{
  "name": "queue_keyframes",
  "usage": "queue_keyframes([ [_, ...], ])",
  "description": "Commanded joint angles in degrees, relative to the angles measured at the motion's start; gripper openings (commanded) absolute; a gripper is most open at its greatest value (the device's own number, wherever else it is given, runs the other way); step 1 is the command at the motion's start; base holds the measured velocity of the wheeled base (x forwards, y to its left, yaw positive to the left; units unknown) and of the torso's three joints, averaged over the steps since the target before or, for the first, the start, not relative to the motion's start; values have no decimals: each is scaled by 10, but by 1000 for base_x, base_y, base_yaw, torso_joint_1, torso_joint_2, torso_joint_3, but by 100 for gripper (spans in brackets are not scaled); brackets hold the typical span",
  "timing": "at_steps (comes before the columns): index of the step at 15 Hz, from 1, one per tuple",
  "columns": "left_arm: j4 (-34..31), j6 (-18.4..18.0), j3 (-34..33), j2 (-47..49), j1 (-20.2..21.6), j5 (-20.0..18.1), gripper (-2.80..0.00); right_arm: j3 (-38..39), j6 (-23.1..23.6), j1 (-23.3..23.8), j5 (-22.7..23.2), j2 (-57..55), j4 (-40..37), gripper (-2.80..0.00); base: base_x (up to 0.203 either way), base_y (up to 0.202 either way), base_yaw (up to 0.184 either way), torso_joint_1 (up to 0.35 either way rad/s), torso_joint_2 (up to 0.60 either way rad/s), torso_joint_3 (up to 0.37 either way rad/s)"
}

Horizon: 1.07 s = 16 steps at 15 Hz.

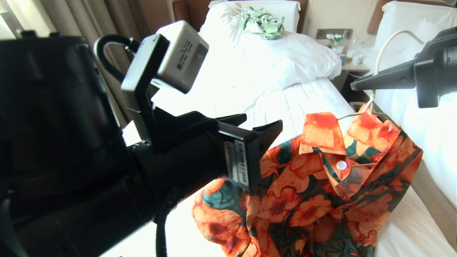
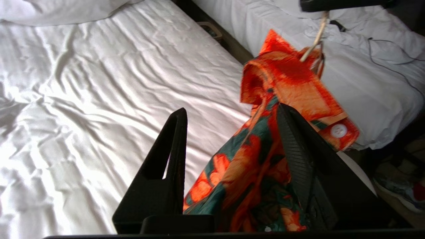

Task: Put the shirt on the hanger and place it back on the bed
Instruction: Take the clothes hanger out of the clothes

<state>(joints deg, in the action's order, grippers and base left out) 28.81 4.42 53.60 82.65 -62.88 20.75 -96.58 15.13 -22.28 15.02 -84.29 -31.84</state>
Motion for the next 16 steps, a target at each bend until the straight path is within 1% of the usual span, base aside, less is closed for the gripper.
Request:
queue_keyframes([
  [1, 3, 2, -44, -51, 45, 0, -280, -1, -19, 12, 0, 1, 29, -280, 0, 0, 0, 0, 0, 0],
  [3, 5, 5, -71, -93, 81, -1, -280, -1, -28, 23, -1, 13, 41, -280, 0, 0, 0, 0, 0, 0],
  [5, 2, 7, -86, -135, 107, -2, -280, -5, -30, 28, -2, 26, 49, -280, 0, 0, 0, 0, 0, 0],
  [7, -4, 8, -108, -167, 137, -3, -280, -14, -47, 33, -1, 32, 87, -280, 0, 0, 0, 18, -99, -77],
  [8, -5, 8, -117, -174, 156, -4, -280, -23, -65, 34, -2, 35, 101, -280, 0, 0, 0, 58, -320, -254],
  [9, -4, 9, -123, -183, 173, -8, -280, -27, -72, 34, -2, 41, 106, -280, 0, 0, 0, 76, -390, -309],
  [11, -3, 13, -135, -198, 200, -20, -280, -27, -73, 38, -2, 49, 127, -280, 0, 0, 0, 93, -444, -350],
  [16, -3, 14, -148, -248, 237, -21, -280, -31, -70, 39, -1, 70, 139, -280, 0, 0, 0, 136, -487, -358],
])
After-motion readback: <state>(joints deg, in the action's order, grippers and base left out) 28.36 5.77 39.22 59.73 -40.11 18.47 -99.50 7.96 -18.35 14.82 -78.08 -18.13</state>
